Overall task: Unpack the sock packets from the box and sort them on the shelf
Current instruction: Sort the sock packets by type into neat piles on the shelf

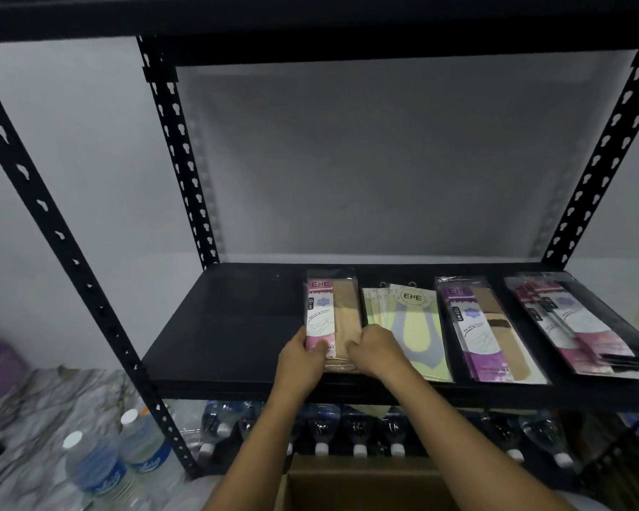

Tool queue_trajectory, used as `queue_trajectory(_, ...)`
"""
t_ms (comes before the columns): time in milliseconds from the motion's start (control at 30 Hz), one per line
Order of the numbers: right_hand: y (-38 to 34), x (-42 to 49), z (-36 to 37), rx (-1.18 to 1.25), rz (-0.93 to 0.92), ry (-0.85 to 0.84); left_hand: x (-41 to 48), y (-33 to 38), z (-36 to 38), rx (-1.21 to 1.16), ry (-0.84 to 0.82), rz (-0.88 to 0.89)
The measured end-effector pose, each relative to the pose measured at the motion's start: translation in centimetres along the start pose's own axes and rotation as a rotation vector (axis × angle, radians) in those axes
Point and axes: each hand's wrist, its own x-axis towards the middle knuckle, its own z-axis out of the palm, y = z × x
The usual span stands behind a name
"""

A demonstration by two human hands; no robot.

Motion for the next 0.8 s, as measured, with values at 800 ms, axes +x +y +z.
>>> queue_trajectory(800, 0.6, 0.1, 0.0, 0.111, 0.036, 0.056, 0.2, -0.8, -1.0, -0.293, 0.022, -0.078)
